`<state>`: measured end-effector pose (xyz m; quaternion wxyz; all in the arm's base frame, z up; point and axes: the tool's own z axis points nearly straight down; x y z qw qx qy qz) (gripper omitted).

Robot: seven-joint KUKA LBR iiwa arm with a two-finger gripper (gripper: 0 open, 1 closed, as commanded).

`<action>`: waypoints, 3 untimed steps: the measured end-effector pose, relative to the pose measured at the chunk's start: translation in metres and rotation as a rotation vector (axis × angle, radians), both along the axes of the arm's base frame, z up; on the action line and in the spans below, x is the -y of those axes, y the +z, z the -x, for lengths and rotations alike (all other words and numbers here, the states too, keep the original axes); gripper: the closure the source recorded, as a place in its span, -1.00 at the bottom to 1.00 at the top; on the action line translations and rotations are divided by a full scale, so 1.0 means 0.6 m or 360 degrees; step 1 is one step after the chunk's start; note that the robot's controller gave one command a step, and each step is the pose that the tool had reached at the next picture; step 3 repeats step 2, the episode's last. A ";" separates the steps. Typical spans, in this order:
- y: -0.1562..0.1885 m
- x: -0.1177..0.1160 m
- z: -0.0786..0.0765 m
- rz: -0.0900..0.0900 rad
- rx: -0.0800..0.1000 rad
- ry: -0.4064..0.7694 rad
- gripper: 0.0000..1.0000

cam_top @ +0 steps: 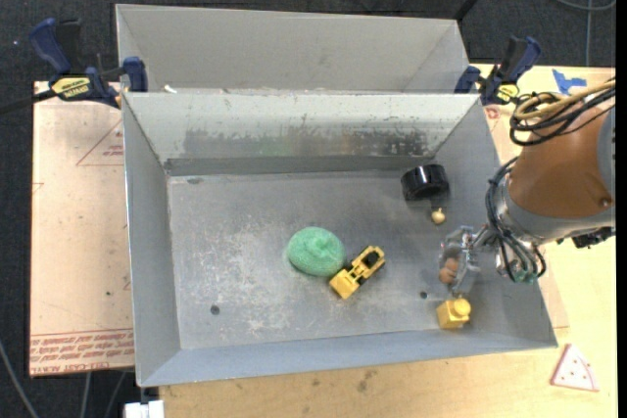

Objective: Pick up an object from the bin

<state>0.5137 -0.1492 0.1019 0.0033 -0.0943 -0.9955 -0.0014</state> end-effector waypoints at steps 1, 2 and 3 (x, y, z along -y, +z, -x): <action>0.036 0.000 -0.001 0.0002 0.0005 0.0001 1.00; 0.070 0.000 -0.003 0.0005 0.0015 0.0001 1.00; 0.070 0.000 -0.003 0.0005 0.0015 0.0001 1.00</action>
Offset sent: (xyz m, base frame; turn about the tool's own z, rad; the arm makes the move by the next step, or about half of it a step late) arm -0.0001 0.0001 0.0506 0.0000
